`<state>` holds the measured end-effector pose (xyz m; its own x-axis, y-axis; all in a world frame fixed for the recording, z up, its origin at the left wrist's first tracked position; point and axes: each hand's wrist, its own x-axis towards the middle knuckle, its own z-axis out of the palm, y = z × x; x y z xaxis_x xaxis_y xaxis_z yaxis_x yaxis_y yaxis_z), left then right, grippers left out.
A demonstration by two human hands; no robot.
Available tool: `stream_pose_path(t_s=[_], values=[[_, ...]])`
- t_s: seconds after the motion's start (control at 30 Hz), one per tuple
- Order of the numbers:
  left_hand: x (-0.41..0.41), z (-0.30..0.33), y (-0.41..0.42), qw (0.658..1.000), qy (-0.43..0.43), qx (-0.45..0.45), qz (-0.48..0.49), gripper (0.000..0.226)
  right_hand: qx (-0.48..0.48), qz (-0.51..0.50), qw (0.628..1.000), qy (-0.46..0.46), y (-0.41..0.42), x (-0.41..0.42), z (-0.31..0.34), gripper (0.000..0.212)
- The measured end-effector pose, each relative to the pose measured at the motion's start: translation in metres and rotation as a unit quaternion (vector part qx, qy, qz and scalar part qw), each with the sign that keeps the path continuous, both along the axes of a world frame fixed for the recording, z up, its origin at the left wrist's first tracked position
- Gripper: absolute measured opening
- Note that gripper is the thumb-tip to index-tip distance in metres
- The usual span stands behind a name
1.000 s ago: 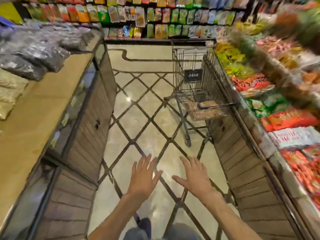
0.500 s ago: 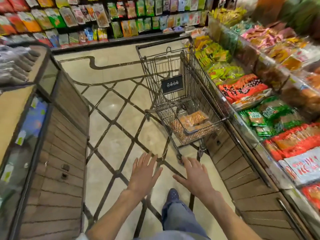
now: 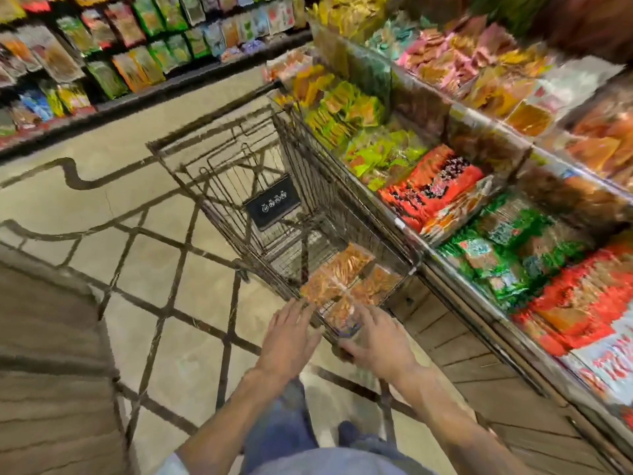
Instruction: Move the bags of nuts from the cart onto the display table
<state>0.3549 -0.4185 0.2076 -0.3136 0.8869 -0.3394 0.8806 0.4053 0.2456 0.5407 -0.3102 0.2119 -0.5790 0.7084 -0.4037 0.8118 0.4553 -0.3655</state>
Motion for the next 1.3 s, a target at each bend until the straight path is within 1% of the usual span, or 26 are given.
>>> stream_pose_path(t_s=[0.07, 0.1, 0.17, 0.23, 0.37, 0.47, 0.57, 0.7, 0.77, 0.87, 0.9, 0.97, 1.03, 1.1, 1.17, 1.2, 1.27, 1.3], values=[[-0.027, -0.008, 0.035, 0.999, -0.012, 0.000, -0.036, 0.078, -0.008, -0.036, 0.999, 0.000, 0.021, -0.019, -0.009, 0.073], [-0.040, -0.013, 0.053, 0.998, -0.020, -0.004, -0.055, 0.073, -0.012, -0.050, 0.999, 0.001, 0.030, -0.029, -0.014, 0.071], [-0.069, -0.023, 0.091, 0.994, -0.043, -0.011, -0.099, 0.067, -0.025, -0.082, 0.996, -0.001, 0.050, -0.052, -0.022, 0.077], [-0.086, -0.023, 0.116, 0.990, -0.044, -0.020, -0.132, 0.064, -0.043, -0.108, 0.993, 0.001, 0.060, -0.067, -0.024, 0.083], [-0.129, -0.039, 0.177, 0.978, -0.083, -0.072, -0.178, 0.062, -0.094, -0.217, 0.972, 0.000, 0.084, -0.106, -0.038, 0.079], [-0.150, -0.062, 0.217, 0.968, -0.114, -0.096, -0.201, 0.061, -0.107, -0.270, 0.957, -0.006, 0.107, -0.126, -0.050, 0.076], [-0.158, -0.094, 0.250, 0.961, -0.120, -0.125, -0.214, 0.060, -0.127, -0.327, 0.936, -0.018, 0.128, -0.136, -0.073, 0.077], [-0.149, -0.152, 0.286, 0.955, -0.129, -0.183, -0.196, 0.063, -0.157, -0.383, 0.910, -0.014, 0.152, -0.138, -0.122, 0.075], [-0.142, -0.186, 0.302, 0.951, -0.131, -0.196, -0.202, 0.068, -0.158, -0.421, 0.893, -0.005, 0.161, -0.140, -0.147, 0.087], [-0.135, -0.239, 0.323, 0.947, -0.141, -0.210, -0.196, 0.077, -0.160, -0.471, 0.867, 0.011, 0.169, -0.138, -0.190, 0.114], [-0.134, -0.258, 0.330, 0.951, -0.135, -0.206, -0.186, 0.077, -0.166, -0.482, 0.860, 0.013, 0.170, -0.138, -0.203, 0.117], [-0.132, -0.289, 0.345, 0.963, -0.118, -0.191, -0.147, 0.070, -0.173, -0.494, 0.852, 0.011, 0.173, -0.139, -0.224, 0.109], [-0.128, -0.311, 0.359, 0.970, -0.106, -0.190, -0.108, 0.058, -0.170, -0.499, 0.850, 0.002, 0.176, -0.139, -0.238, 0.103], [-0.123, -0.322, 0.369, 0.969, -0.111, -0.203, -0.081, 0.042, -0.169, -0.507, 0.845, 0.002, 0.180, -0.140, -0.250, 0.099], [-0.119, -0.331, 0.377, 0.969, -0.119, -0.213, -0.035, 0.032, -0.155, -0.521, 0.839, 0.013, 0.184, -0.141, -0.258, 0.087], [-0.117, -0.334, 0.381, 0.967, -0.132, -0.216, -0.004, 0.029, -0.147, -0.532, 0.834, 0.019, 0.185, -0.142, -0.260, 0.081], [-0.118, -0.345, 0.387, 0.959, -0.170, -0.222, 0.044, 0.033, -0.138, -0.547, 0.825, 0.024, 0.188, -0.143, -0.264, 0.071], [-0.119, -0.347, 0.389, 0.954, -0.184, -0.228, 0.059, 0.031, -0.142, -0.550, 0.823, 0.022, 0.188, -0.143, -0.265, 0.067]])
